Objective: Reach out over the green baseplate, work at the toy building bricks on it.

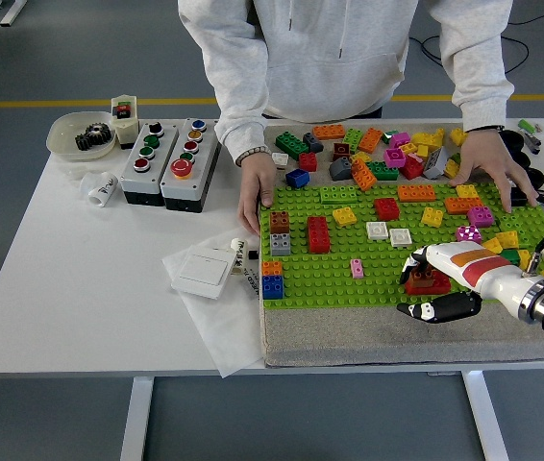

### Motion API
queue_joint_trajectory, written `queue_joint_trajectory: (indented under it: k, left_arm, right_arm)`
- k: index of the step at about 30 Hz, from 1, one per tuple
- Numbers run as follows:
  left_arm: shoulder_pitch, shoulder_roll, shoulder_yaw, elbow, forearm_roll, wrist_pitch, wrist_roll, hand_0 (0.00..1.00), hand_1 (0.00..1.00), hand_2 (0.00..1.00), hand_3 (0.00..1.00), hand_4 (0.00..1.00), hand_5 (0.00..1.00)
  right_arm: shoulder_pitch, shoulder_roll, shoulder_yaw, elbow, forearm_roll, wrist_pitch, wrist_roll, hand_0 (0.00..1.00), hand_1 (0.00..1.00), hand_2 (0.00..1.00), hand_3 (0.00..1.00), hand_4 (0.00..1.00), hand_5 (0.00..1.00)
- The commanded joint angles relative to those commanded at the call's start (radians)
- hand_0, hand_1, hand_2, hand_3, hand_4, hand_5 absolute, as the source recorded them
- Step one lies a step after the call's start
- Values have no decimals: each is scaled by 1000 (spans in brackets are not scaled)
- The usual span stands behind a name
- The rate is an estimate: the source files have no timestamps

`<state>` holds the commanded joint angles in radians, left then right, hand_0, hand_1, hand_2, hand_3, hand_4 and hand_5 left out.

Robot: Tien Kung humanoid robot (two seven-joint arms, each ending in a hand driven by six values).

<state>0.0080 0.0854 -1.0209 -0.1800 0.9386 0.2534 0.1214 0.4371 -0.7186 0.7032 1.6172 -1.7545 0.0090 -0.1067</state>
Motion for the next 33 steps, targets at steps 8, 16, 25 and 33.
queue_joint_trajectory:
  k: [8,16,25,33]
  left_arm:
    - [-2,0,3,0,-3,0,0,759,793,844,753,787,694]
    - [-3,1,8,0,-8,0,-1,759,793,844,753,787,694]
    - [-4,1,8,0,-8,0,-1,759,792,844,753,787,694]
    - [-4,1,10,0,-11,1,-2,759,792,844,754,788,694]
  right_arm:
    - [-3,2,4,-1,0,2,-1,641,643,701,577,823,497]
    - [-6,6,7,-11,3,1,0,641,640,701,578,827,499]
    - [-9,8,7,-20,7,0,2,644,640,701,579,831,500]
    - [-12,9,8,-25,7,1,1,644,639,700,580,831,500]
